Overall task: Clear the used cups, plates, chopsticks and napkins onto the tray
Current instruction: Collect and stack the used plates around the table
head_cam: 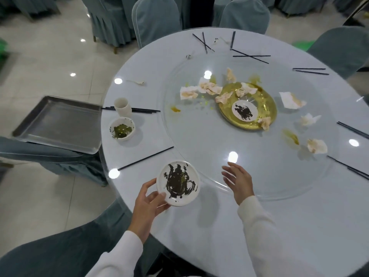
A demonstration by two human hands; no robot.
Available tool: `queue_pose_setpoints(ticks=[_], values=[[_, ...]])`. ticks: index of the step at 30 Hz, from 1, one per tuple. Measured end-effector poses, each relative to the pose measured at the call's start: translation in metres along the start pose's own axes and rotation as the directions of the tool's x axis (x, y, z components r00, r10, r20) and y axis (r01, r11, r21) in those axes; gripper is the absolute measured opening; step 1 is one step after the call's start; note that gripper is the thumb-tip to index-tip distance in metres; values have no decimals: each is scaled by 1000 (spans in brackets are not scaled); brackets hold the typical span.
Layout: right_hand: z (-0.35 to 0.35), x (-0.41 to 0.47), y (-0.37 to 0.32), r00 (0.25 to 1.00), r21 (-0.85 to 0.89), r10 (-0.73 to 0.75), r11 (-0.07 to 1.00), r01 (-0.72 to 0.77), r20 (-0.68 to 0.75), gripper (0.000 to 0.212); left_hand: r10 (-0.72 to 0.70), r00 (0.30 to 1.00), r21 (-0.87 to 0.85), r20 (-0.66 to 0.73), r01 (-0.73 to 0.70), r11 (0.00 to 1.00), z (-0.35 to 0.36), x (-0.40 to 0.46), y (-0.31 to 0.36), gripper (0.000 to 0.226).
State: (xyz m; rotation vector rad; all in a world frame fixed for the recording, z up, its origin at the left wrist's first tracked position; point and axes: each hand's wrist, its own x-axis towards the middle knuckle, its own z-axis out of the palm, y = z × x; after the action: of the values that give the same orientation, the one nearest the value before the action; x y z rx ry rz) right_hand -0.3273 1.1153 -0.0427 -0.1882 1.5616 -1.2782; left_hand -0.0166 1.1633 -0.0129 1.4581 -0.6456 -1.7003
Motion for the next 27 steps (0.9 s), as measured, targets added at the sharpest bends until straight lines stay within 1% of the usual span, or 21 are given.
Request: queue_pose_setpoints(ticks=[4,7,10,13,14,17,22,25,27], values=[[4,59,-25,999,28,31,999,-31,-7,24,8,998,16,-68,-7,1000,7,15,12,43],[10,100,-45,1000,69,21,997,-20,-16,30,20,994,-1,-111,-21,1000,11,24,22,42],[14,136,-61,999,117,19,993,-14,-37,31,34,988,-17,-151,-37,999,14,29,29,42],[21,172,-73,996,161,56,986,-44,-69,36,43,981,-24,-189,-49,999,16,36,35,43],[23,181,-77,994,170,71,984,-56,-80,35,45,979,-22,-196,-51,998,16,37,36,44],[31,207,-91,990,193,107,977,-87,-96,22,39,974,-16,-224,-44,999,17,41,35,47],[43,237,-107,974,224,137,970,-95,-179,28,13,972,-53,-236,-26,998,17,51,29,47],[45,249,-117,957,198,170,972,-124,-236,34,2,971,-66,-241,-19,998,19,54,25,52],[46,253,-121,951,180,188,973,-145,-247,27,-1,971,-66,-237,-15,998,20,56,27,52]])
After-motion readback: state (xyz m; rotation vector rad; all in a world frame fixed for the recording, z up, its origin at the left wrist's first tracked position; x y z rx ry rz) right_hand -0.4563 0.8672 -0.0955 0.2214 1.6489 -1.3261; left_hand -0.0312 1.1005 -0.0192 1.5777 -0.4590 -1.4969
